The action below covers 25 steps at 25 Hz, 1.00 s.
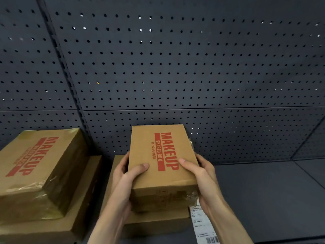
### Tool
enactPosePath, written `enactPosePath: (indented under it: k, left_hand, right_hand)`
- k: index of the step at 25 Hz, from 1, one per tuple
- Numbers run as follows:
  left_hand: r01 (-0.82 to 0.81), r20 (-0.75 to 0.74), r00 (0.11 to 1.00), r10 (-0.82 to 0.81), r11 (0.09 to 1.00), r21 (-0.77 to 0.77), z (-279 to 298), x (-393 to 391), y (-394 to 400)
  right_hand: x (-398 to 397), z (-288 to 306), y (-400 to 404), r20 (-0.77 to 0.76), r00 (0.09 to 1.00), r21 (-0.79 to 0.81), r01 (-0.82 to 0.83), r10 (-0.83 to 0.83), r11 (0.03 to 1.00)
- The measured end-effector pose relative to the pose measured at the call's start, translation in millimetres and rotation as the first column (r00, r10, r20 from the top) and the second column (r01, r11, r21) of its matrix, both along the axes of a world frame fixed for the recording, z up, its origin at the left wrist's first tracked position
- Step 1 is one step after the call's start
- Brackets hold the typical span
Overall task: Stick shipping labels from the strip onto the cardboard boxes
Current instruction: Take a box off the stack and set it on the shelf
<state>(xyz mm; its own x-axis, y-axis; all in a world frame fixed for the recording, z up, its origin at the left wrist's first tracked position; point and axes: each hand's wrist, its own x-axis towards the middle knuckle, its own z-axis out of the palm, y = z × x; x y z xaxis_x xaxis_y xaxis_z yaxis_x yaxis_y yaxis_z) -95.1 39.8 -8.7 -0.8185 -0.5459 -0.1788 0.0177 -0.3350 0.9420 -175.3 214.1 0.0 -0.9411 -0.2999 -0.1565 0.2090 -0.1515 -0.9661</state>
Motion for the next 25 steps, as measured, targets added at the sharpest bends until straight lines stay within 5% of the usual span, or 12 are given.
enactPosePath:
  k: [13, 25]
  left_hand:
    - [0.041, -0.052, 0.998, -0.039, 0.999, 0.036, -28, -77, 192]
    - [0.081, -0.011, 0.997, -0.081, 0.996, 0.036, -79, -136, 256]
  right_hand:
    - [-78, -20, 200, -0.039, 0.999, 0.032, -0.011, 0.013, 0.999]
    - [-127, -71, 260, 0.044, 0.997, 0.076, 0.064, -0.068, 0.995]
